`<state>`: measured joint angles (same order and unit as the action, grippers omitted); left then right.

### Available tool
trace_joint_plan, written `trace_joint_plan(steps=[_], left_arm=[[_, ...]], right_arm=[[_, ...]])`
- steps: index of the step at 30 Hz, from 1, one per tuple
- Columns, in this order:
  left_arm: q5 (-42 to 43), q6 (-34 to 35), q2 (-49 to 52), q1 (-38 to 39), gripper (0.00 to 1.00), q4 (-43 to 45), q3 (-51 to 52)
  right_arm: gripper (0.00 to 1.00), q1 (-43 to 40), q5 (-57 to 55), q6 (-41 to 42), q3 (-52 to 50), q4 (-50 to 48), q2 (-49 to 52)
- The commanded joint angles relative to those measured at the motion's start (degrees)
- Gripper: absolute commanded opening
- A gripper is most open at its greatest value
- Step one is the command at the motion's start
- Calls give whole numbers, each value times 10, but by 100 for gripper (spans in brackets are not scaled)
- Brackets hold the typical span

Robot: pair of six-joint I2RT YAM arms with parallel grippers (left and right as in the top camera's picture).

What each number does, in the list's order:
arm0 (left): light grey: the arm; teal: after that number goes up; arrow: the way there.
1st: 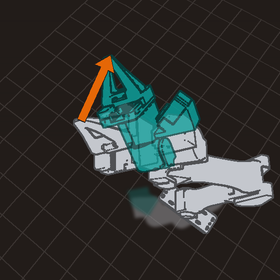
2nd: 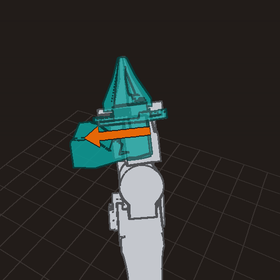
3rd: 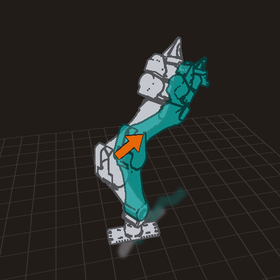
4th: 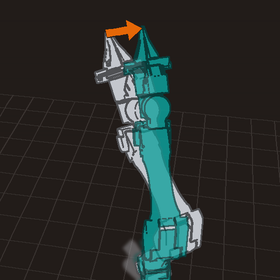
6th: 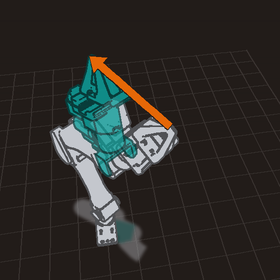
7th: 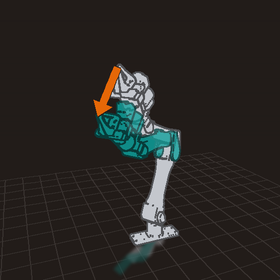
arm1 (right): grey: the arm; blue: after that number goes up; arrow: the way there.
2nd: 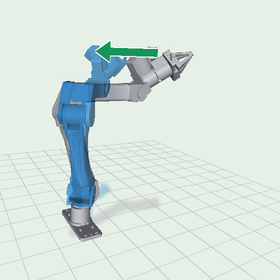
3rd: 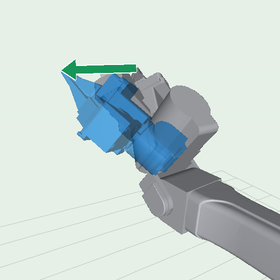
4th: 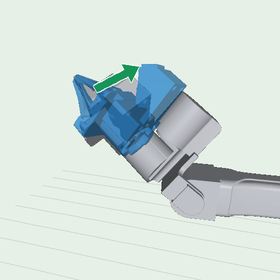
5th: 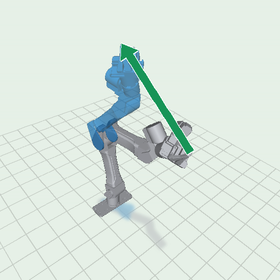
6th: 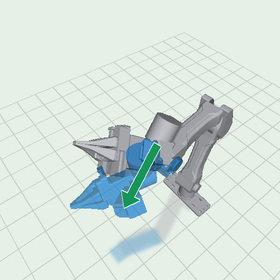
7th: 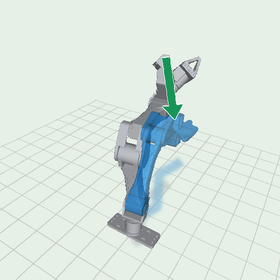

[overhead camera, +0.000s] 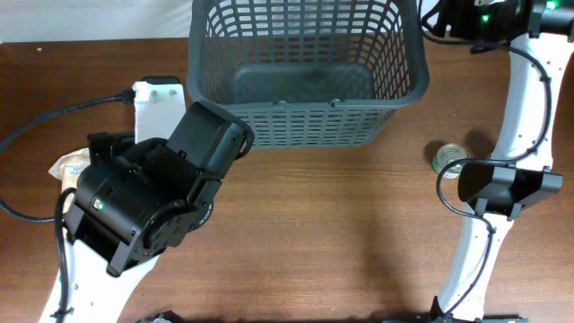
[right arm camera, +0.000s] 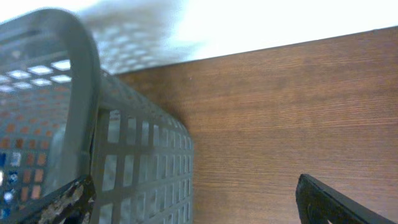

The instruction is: Pack container

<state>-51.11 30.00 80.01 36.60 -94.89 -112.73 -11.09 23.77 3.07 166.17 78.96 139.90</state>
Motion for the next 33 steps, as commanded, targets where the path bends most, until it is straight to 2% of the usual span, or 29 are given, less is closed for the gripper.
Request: trace_joint_plan(steps=[1,10,16,21,27,30,33], left_arm=[[-12,7,0,-3,100,1,2],[-17,8,0,-24,100,4,2],[-9,54,0,-118,100,11,2],[42,54,0,-211,100,21,2],[80,53,0,-301,100,35,2],[102,53,0,-356,100,36,2],[113,54,1,-389,100,36,2]], right_arm=[[99,-24,11,19,32,-4,-19],[99,-72,13,49,39,21,-99],[99,-73,-50,49,39,90,-168],[99,-73,-135,50,39,179,-217],[99,-73,-141,80,15,184,-273],[99,-73,-176,99,-12,184,-314],[99,-73,-251,112,-85,184,-355]])
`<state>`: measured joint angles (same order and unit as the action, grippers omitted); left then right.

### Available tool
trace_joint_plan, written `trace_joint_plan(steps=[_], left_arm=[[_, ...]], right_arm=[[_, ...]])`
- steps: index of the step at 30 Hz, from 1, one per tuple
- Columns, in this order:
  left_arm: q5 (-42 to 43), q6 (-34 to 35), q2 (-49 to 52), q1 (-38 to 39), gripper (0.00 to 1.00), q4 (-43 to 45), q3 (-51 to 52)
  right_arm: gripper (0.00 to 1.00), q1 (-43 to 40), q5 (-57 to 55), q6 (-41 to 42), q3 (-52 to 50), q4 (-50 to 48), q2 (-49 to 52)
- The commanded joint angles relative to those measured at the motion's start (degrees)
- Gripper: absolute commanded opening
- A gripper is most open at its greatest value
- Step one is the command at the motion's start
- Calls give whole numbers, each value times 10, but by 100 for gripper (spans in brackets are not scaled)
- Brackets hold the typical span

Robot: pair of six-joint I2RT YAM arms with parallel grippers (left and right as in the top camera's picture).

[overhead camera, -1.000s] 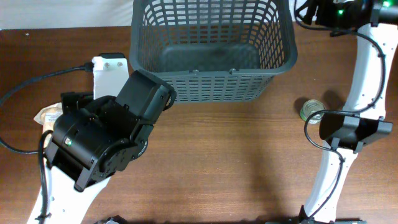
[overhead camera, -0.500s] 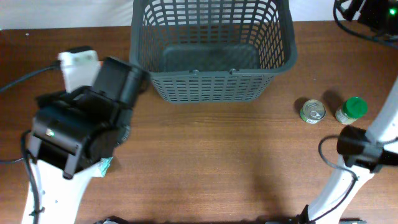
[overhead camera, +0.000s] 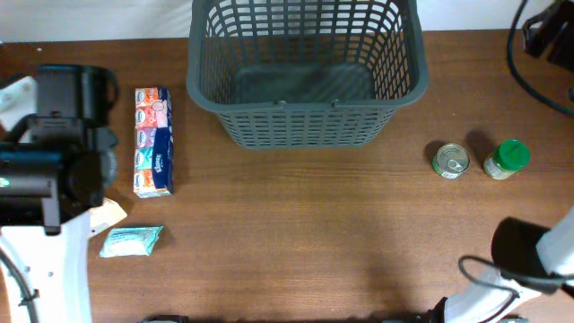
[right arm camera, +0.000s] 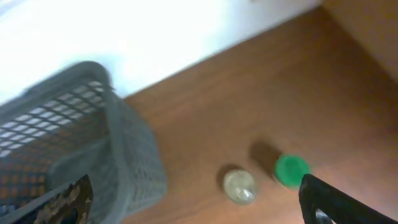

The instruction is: Pack container

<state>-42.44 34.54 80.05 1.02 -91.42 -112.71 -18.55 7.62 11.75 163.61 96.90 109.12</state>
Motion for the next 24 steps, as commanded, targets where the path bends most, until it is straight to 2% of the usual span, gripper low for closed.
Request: trace_joint_plan(steps=[1,5,12,24], left_arm=[[28,8,1,-42,100,1,2],[28,8,2,-64,100,3,2],[28,8,9,-66,100,7,2],[57,8,35,-66,100,-2,2]], right_arm=[[99,1,-116,28,-95,4,-63],[99,1,-200,61,-248,4,-111],[99,-3,-210,68,-424,-18,-109],[99,-19,-199,75,-451,-152,-76]])
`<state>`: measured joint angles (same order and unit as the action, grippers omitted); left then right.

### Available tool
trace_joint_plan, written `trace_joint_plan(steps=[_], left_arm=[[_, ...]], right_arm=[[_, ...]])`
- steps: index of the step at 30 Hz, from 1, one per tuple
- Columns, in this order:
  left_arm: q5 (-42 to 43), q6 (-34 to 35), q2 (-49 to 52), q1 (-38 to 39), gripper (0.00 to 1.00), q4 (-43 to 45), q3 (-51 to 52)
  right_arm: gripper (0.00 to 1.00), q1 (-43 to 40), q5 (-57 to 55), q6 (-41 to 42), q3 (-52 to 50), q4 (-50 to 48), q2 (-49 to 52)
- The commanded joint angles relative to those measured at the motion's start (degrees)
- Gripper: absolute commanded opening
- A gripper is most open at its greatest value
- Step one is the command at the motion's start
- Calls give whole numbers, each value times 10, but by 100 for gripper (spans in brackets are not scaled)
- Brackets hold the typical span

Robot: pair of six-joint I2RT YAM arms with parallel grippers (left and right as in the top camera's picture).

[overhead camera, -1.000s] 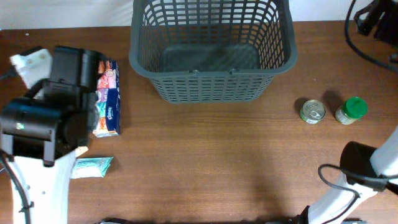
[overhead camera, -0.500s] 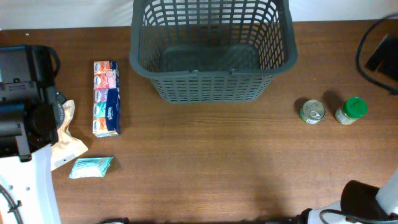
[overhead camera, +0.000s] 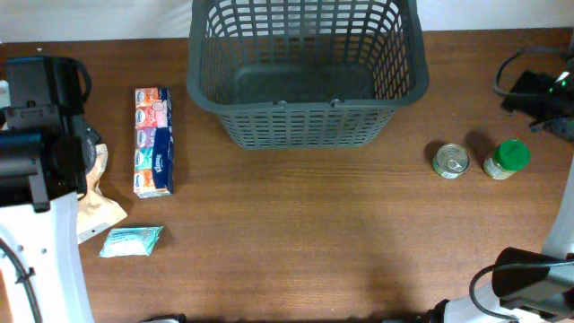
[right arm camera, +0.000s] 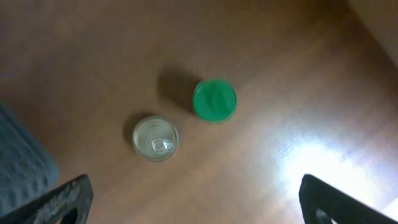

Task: Pack container
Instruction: 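Lower the right gripper over the green-capped jar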

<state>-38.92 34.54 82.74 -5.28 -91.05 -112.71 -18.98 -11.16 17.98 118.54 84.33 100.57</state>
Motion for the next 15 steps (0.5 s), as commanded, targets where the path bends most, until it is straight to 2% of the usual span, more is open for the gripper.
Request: trace_joint_plan(steps=[1,10,15], left_arm=[[24,8,9,-3,100,-9,2],[32,8,9,-3,100,-42,2],[33,8,10,-3,100,-39,2]], right_arm=[[99,-22,-11,23,0,-39,14],[99,-66,70,38,0,-37,61],[99,-66,66,39,0,-52,81]])
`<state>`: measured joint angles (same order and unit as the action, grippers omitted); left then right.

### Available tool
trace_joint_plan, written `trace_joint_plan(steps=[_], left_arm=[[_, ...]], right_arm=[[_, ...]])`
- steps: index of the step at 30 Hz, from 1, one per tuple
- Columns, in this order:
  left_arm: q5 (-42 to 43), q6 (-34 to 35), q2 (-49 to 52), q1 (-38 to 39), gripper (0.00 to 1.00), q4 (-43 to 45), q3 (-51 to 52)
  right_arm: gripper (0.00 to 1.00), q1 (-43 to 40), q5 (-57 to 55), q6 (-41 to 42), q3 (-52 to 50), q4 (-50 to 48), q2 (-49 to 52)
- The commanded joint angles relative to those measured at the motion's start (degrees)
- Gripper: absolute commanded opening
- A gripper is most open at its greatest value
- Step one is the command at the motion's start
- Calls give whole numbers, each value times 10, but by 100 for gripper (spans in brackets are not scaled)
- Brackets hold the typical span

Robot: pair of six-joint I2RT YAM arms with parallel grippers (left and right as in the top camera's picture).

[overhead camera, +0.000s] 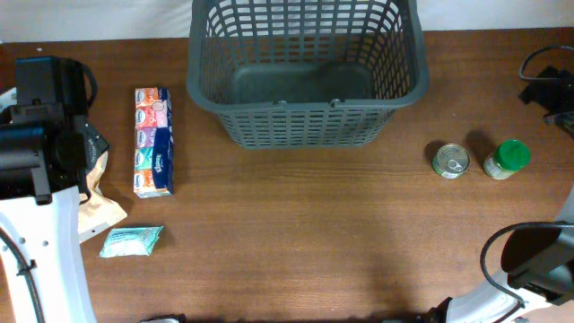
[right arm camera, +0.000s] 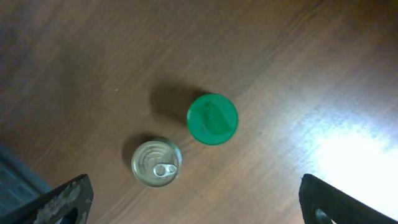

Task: Pack container
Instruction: 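Lower the right gripper over the green-capped jar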

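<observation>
The grey mesh basket (overhead camera: 305,72) stands at the back middle of the table. A silver tin can (overhead camera: 450,161) and a green-lidded bottle (overhead camera: 508,158) stand side by side at the right. In the right wrist view, the can (right arm camera: 156,163) and the bottle's green lid (right arm camera: 212,118) lie straight below my right gripper (right arm camera: 196,208). That gripper is open, well above them, with nothing between its fingers. At the left lie a long tissue pack (overhead camera: 152,141), a teal packet (overhead camera: 132,240) and a beige bag (overhead camera: 94,193). My left arm (overhead camera: 45,126) hovers by the bag, and its fingers are hidden.
The basket's corner (right arm camera: 12,174) shows at the left edge of the right wrist view. The right arm's base (overhead camera: 538,260) stands at the front right. A cable (overhead camera: 18,260) runs along the left arm near the table's left edge.
My right gripper has shifted a little toward the table's right edge. The can and bottle now sit slightly higher in its view. The left arm has barely moved.
First my left arm stood over the left items near the basket, and my right gripper was low by the basket's far right corner. Then the left arm was back at the far left, uncovering the packs. The right gripper then stood open above the can and bottle.
</observation>
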<state>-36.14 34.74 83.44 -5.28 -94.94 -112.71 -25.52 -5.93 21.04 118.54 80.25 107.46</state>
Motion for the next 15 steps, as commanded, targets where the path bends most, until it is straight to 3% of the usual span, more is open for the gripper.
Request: trace_joint_plan(steps=[1,15], left_arm=[[5,6,3,-2,100,0,2],[15,6,2,-3,100,-3,2]], right_arm=[[99,0,5,15,0,-14,18],[99,0,-29,77,-3,39,110]])
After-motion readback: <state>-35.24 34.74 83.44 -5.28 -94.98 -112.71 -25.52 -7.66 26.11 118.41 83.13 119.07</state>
